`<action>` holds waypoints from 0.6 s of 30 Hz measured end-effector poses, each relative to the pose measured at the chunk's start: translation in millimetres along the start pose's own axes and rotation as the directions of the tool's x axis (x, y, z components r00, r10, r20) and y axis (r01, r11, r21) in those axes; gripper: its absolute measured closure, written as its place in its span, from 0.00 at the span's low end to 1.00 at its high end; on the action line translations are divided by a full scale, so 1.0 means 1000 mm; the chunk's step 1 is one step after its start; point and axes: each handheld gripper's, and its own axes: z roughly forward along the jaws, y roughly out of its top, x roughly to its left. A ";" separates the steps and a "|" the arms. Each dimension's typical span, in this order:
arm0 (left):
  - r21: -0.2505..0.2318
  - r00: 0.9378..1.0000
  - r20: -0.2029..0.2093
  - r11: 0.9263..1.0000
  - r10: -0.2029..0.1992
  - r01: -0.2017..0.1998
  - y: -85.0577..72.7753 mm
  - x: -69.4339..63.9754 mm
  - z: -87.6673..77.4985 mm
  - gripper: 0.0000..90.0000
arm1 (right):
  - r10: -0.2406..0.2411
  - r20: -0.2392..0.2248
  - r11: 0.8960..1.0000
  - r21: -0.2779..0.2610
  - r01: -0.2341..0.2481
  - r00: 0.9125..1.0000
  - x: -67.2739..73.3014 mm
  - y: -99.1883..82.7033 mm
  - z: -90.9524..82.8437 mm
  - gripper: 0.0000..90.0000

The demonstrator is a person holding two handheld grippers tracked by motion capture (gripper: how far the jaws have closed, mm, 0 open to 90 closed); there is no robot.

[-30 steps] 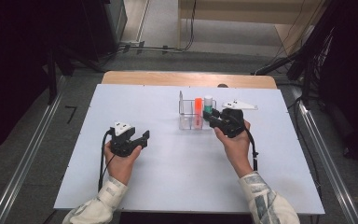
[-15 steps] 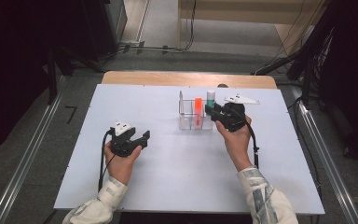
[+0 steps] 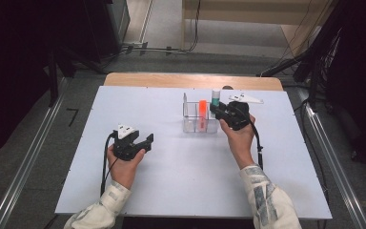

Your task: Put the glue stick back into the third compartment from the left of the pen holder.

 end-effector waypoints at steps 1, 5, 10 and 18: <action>0.000 1.000 0.000 1.000 0.000 0.000 0.000 0.000 0.000 0.44 | 0.005 0.001 1.000 0.004 -0.005 1.000 0.000 -0.001 0.001 0.71; 0.001 1.000 0.001 1.000 0.000 0.000 0.000 0.000 0.000 0.44 | 0.002 0.005 1.000 0.015 -0.002 1.000 -0.001 -0.004 0.007 0.71; 0.002 1.000 0.001 1.000 -0.001 0.001 0.000 0.000 0.000 0.44 | -0.010 0.011 1.000 0.026 0.009 1.000 0.000 -0.006 0.011 0.71; 0.003 1.000 0.000 1.000 -0.001 0.001 0.000 0.000 0.000 0.44 | -0.005 0.017 0.999 0.045 0.004 1.000 0.000 -0.015 0.014 0.71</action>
